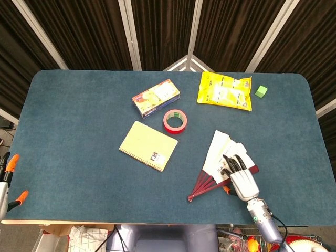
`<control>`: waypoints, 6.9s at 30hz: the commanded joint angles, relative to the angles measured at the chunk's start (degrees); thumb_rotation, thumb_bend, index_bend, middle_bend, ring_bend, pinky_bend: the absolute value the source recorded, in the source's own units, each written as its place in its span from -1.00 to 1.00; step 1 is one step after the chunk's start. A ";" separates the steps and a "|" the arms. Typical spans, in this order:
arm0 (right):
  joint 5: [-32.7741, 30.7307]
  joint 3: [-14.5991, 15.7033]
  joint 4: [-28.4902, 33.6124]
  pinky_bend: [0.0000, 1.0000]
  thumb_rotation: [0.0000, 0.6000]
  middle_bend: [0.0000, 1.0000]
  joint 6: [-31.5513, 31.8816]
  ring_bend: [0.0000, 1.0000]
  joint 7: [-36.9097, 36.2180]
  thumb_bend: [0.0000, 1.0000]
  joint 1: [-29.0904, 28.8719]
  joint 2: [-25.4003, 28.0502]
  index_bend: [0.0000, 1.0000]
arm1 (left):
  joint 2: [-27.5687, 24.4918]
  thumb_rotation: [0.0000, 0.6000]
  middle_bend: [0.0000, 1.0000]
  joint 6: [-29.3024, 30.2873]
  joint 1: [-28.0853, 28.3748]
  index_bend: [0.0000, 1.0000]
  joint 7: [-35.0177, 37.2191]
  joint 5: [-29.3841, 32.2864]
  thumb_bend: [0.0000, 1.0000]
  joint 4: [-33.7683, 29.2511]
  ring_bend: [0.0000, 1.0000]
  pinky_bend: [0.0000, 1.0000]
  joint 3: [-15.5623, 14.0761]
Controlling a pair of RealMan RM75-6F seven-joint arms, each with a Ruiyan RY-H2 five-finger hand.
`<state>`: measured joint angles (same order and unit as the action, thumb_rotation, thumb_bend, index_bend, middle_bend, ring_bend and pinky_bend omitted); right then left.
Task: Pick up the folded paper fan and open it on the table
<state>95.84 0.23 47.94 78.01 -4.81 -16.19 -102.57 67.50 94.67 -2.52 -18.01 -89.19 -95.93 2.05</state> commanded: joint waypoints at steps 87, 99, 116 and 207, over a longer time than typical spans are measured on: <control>-3.93 -13.24 38.36 -0.66 1.00 -0.58 -8.99 -0.52 10.57 -0.06 -20.35 24.88 0.59 | 2.63 1.00 -1.00 -7.44 6.29 -0.97 4.34 -2.72 -0.80 4.11 -1.00 -1.00 0.72; -14.62 -19.54 52.12 -0.66 1.00 -0.58 -18.15 -0.52 25.12 -0.06 -28.23 23.93 0.59 | 4.68 1.00 -1.00 -16.50 13.38 -0.94 15.27 -2.20 -0.81 6.79 -1.00 -1.00 1.89; -26.11 -20.10 55.85 -0.66 1.00 -0.58 -18.18 -0.52 38.58 -0.06 -34.32 13.77 0.59 | 12.65 1.00 -1.00 -21.55 21.63 -0.91 35.84 -4.51 -0.82 14.41 -1.00 -1.00 3.02; -28.99 -18.15 66.77 -0.66 1.00 -0.58 -12.63 -0.52 41.47 -0.06 -36.68 15.22 0.59 | 37.78 1.00 -1.00 -14.35 37.28 -1.00 62.59 -6.69 -1.00 46.38 -1.00 -0.93 0.05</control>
<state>66.87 -17.93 114.74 65.35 36.68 -52.90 -87.38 105.57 80.43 34.79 44.43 -95.66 -49.29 2.31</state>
